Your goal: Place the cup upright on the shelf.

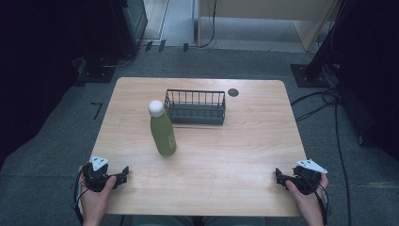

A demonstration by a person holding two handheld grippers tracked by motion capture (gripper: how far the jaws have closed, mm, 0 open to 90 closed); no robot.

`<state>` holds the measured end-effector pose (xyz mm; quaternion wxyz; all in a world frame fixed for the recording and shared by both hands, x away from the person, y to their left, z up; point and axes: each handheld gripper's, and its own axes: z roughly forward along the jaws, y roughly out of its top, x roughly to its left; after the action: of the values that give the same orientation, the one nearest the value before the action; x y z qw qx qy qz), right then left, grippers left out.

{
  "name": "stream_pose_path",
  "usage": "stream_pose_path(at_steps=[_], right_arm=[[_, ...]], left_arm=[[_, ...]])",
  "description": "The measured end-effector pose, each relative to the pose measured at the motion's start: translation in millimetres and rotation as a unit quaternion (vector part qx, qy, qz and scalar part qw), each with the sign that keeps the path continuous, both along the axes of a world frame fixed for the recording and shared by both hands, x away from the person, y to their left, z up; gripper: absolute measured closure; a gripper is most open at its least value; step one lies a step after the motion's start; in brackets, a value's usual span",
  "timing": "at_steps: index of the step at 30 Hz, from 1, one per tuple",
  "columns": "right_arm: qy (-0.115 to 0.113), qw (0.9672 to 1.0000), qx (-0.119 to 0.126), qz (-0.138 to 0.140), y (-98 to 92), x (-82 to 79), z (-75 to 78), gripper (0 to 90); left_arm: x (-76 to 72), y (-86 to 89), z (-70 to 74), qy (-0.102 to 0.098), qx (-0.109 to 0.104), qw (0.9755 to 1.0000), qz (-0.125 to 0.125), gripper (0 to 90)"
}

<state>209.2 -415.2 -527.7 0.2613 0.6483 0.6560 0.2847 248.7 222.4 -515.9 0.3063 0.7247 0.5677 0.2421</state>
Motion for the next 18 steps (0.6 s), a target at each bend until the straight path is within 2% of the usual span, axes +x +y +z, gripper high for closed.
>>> stream_pose_path(at_steps=[5, 6, 13, 18], right_arm=[[0.000, 1.0000, 0.000, 0.000, 0.0, 0.0, 0.0, 0.0], [0.000, 1.0000, 0.000, -0.002, 0.2, 0.3, 0.0, 0.0], [0.000, 1.0000, 0.000, -0.008, 1.2, 0.7, 0.0, 0.0], [0.000, 1.0000, 0.000, -0.008, 1.2, 0.7, 0.0, 0.0]], left_arm=[[-0.8, -1.1, 1.6, -0.004, -0.002, 1.0000, -0.004, 0.1], [-1.8, -2.7, 3.8, -0.009, -0.014, 0.9998, -0.010, 0.0], [-5.7, -14.4, 19.7, -0.040, -0.038, 0.9982, -0.024, 0.0], [-7.1, -22.4, 30.3, -0.060, -0.065, 0.9956, -0.033, 0.0]])
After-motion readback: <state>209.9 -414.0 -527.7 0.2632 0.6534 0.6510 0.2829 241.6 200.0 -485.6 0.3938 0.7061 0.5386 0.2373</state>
